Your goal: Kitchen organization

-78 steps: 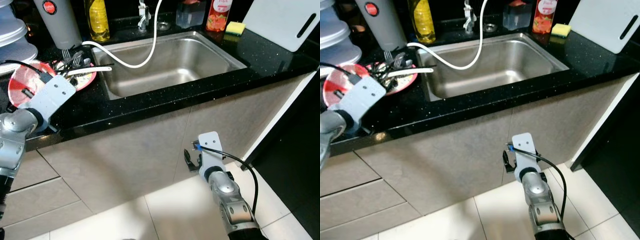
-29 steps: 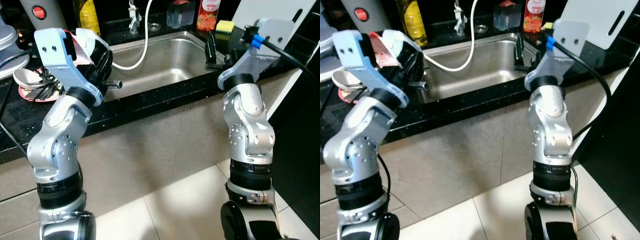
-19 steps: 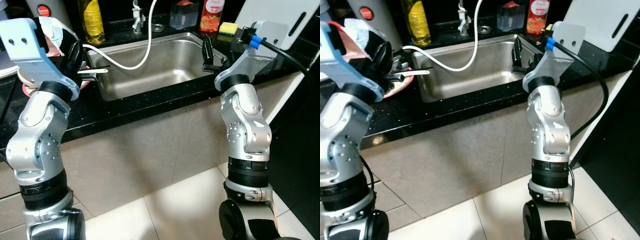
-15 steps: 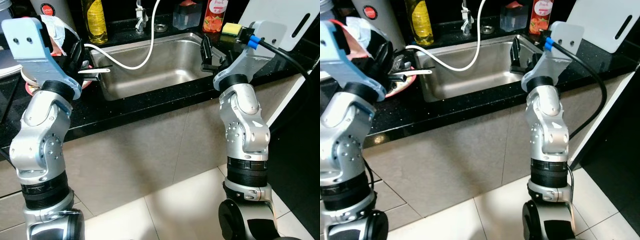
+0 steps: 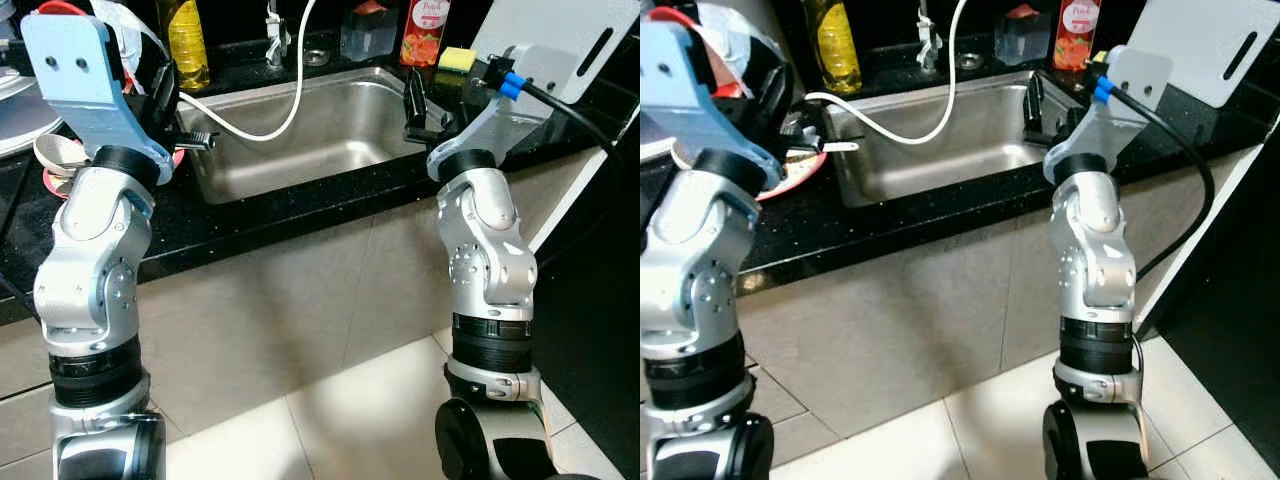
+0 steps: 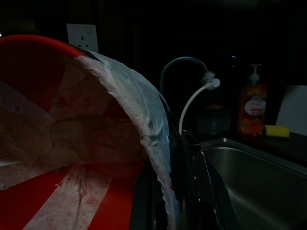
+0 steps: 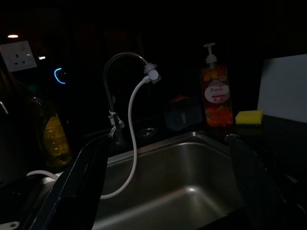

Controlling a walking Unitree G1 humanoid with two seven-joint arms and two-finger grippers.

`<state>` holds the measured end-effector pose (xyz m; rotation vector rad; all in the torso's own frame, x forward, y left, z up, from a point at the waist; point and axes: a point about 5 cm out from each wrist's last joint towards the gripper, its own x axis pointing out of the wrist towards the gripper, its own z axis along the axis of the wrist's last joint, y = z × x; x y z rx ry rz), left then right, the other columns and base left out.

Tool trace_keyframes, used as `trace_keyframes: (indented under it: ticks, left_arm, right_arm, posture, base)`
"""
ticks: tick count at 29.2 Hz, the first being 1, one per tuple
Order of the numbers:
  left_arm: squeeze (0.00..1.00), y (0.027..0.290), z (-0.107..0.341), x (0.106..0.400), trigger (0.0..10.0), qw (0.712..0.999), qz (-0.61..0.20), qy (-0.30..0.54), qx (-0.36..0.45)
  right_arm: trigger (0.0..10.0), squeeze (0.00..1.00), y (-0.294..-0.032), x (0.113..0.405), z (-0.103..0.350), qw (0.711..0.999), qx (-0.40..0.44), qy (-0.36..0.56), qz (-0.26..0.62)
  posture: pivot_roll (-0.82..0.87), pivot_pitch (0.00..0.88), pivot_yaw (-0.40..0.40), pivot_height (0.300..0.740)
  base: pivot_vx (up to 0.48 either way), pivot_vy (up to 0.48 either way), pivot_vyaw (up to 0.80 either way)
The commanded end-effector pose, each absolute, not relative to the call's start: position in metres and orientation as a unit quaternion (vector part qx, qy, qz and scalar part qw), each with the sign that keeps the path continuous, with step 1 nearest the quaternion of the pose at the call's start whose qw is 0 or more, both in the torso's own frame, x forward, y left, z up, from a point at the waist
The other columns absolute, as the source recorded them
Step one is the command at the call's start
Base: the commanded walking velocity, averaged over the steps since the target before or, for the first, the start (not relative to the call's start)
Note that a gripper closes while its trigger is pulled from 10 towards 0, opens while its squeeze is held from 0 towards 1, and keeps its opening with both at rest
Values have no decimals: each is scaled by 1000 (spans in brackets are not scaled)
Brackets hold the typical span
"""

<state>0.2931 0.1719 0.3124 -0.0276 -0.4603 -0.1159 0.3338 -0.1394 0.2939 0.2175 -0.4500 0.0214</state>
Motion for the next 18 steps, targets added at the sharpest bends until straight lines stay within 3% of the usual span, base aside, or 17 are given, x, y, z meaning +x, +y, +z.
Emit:
trace_keyframes:
  ticks: [1, 18]
  left_arm:
    - [0, 173, 317, 293, 10000, 969, -54, -240, 6]
    - [0, 171, 315, 295, 10000, 969, -57, -239, 21]
  right_arm:
    - [10000, 0, -138, 335, 296, 967, 115, -226, 11]
    - [10000, 0, -136, 337, 292, 969, 114, -220, 18]
  posture:
    - [112, 5, 20, 740]
    - [115, 0, 18, 740]
  base:
    - [480, 0, 0]
    - [480, 0, 0]
